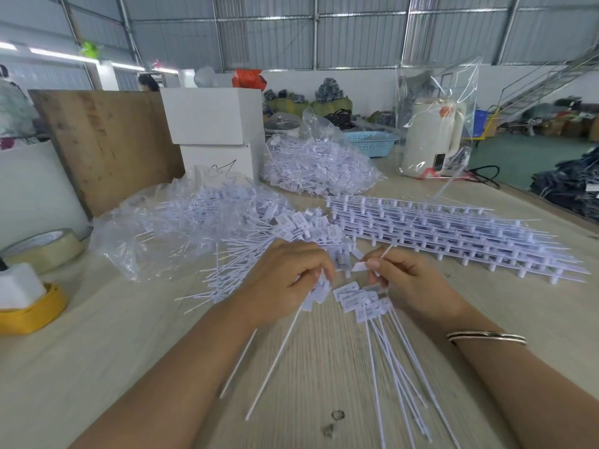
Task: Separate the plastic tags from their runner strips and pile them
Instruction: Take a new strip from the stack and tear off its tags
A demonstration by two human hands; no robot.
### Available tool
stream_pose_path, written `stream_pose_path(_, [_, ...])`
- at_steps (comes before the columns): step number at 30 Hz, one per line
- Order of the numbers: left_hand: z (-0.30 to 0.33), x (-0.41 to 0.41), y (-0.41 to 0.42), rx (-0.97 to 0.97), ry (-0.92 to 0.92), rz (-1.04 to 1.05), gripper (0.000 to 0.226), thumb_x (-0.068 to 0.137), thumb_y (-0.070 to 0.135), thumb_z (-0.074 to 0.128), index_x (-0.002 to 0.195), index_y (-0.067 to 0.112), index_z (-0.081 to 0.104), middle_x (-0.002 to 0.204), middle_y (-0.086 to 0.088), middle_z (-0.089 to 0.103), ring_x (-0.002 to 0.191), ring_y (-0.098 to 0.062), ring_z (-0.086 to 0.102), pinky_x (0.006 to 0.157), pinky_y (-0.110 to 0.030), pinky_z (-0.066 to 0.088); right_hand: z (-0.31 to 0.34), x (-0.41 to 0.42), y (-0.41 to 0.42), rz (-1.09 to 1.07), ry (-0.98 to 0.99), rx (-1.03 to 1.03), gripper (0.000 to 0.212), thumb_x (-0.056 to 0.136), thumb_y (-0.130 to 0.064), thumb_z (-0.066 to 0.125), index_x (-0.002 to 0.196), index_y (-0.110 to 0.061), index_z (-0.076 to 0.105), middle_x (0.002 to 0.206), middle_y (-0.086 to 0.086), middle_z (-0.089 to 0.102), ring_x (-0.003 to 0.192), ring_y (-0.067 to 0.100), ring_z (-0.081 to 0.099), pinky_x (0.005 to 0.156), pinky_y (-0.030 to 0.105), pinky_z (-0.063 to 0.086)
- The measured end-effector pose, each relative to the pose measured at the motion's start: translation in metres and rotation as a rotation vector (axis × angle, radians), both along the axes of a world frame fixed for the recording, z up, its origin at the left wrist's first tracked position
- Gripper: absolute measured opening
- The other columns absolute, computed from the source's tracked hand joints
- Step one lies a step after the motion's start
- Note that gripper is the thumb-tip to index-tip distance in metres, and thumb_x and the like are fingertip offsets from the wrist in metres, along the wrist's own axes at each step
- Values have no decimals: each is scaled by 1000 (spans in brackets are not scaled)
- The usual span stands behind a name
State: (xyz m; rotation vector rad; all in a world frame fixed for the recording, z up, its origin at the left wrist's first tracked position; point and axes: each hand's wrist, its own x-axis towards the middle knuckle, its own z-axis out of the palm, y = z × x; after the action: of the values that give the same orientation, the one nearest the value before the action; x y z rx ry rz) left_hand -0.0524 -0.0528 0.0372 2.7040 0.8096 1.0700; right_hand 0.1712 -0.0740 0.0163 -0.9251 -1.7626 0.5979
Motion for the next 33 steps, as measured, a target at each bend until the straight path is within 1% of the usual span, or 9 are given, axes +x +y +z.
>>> stream_pose_path(2, [-2, 1, 0, -17, -23, 19, 25, 87, 3, 46, 90, 14, 69, 70, 7, 53, 67, -7, 47, 68, -33, 35, 1, 0, 0, -9, -109, 39, 38, 88, -15, 58, 85, -51, 69, 81, -8, 69, 75, 6, 62, 65, 15, 47])
stream_pose_path(5, [-7, 7, -2, -64, -5, 33, 36, 83, 3, 41, 102, 14, 69, 77, 14, 52, 70, -11, 48, 69, -29, 32, -2, -2, 3, 26, -221, 72, 37, 84, -3, 64, 105, -34, 67, 83, 6, 59, 75, 18, 54, 68, 30, 44])
stream_pose_path(9, [-14, 10, 0, -148, 10, 125, 43, 84, 12, 36, 124, 18, 51, 79, 20, 45, 72, -3, 44, 67, -24, 34, -3, -1, 3, 32, -358, 66, 42, 84, 2, 63, 114, -27, 60, 86, 11, 57, 83, 22, 50, 77, 29, 40])
stream_pose_path(13, [-17, 11, 2, -179, -20, 190, 47, 89, 2, 42, 132, 21, 41, 90, 8, 46, 80, -12, 46, 72, -29, 39, -7, -4, 4, 65, -458, 68, 43, 80, 8, 46, 112, -11, 67, 92, -17, 54, 86, -3, 45, 77, 10, 32])
stream_pose_path(17, [-18, 14, 0, -279, -55, 155, 58, 91, 2, 44, 143, 23, 25, 93, 10, 48, 78, -8, 49, 69, -25, 41, -7, -3, 5, -1, -415, 114, 47, 74, 1, 40, 99, -26, 70, 88, 0, 60, 84, 17, 52, 77, 27, 37])
stream_pose_path(22, [-21, 21, -4, -350, -123, 106, 63, 91, -2, 43, 144, 24, 19, 90, 14, 51, 78, -3, 52, 69, -12, 40, -3, -11, 0, -5, -483, 294, 33, 81, -13, 60, 113, -18, 63, 100, -2, 60, 91, 7, 55, 78, 29, 46])
stream_pose_path(27, [-20, 27, -9, -332, -143, 87, 49, 91, 0, 45, 135, 20, 34, 93, 14, 49, 81, 3, 50, 72, -7, 36, -1, -13, -2, -89, -533, 468, 19, 81, -10, 64, 97, -15, 73, 85, 1, 68, 76, 19, 65, 65, 43, 51])
stream_pose_path(30, [-19, 25, -8, -255, -94, 163, 10, 97, 20, 47, 100, 22, 56, 82, 16, 48, 74, 1, 47, 69, -20, 38, 1, -9, -3, -182, -456, 531, 18, 78, -7, 64, 93, -12, 74, 85, 2, 69, 77, 19, 66, 65, 44, 52])
stream_pose_path(33, [-20, 21, -7, -330, -101, 228, 27, 95, 33, 47, 69, 28, 45, 57, 10, 44, 54, -5, 42, 59, -32, 36, 1, -10, -3, -211, -453, 558, 16, 79, -8, 65, 92, -11, 73, 86, 1, 68, 80, 16, 65, 66, 42, 53])
